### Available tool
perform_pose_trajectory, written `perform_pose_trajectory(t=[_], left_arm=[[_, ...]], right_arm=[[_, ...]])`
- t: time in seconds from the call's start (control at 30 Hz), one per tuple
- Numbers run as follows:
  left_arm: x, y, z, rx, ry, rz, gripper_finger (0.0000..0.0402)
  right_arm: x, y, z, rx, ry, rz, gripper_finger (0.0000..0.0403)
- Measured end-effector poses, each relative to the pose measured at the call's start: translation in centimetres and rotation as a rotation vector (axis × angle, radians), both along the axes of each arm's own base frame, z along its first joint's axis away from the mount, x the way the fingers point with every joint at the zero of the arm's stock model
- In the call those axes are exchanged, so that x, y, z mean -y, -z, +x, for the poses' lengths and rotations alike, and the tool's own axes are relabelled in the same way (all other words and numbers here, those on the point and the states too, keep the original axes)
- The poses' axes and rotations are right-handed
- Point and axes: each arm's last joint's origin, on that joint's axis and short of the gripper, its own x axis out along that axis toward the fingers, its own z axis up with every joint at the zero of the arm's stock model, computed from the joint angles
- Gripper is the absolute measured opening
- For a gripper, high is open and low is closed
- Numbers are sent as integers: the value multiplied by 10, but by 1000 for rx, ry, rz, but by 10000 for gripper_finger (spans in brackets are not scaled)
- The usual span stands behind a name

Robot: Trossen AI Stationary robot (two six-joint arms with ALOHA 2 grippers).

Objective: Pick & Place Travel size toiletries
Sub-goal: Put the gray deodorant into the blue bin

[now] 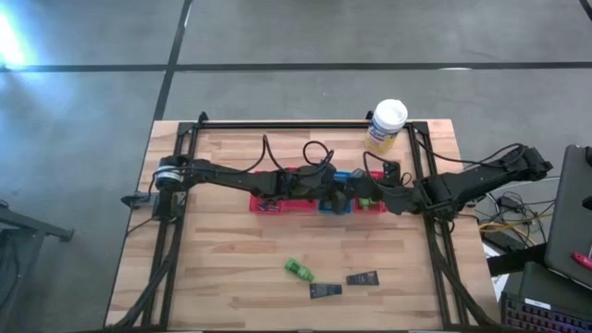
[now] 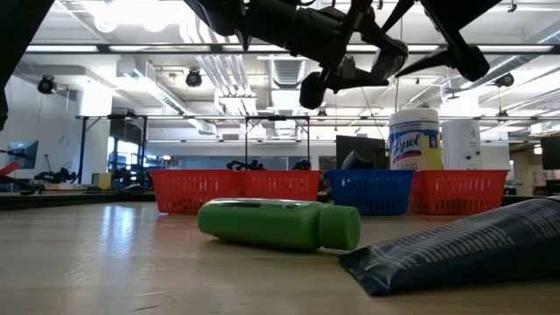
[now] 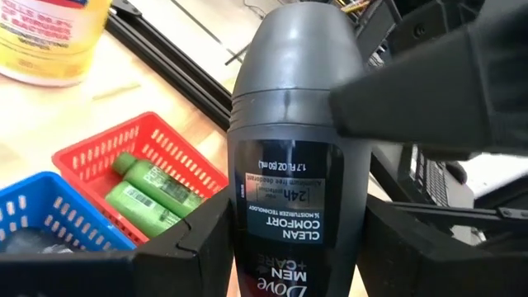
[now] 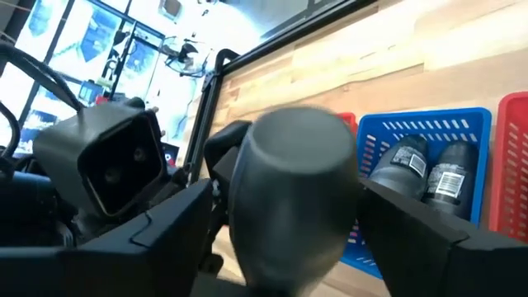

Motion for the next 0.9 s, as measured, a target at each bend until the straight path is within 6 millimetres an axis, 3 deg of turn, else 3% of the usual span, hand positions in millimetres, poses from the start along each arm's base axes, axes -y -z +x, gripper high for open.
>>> perform_pose_trajectory(t=[0.2,0.5,0.67,0.73,0.9], left_arm=[[1,0,0,-1,6,-1,201],[0,0,0,-3,1,10,201],[3,0,0,-5,-10,29,202],[4,0,0,-8,-12,40,232],[5,3,-11,-158,30,37,369]], right_arm=[[2,0,0,1,15,-7,291],[3,2,0,-6,14,0,199],[5,2,1,-8,17,-2,197],[5,2,0,-15,15,-6,197],[9,8,-3,-94,23,-16,197]])
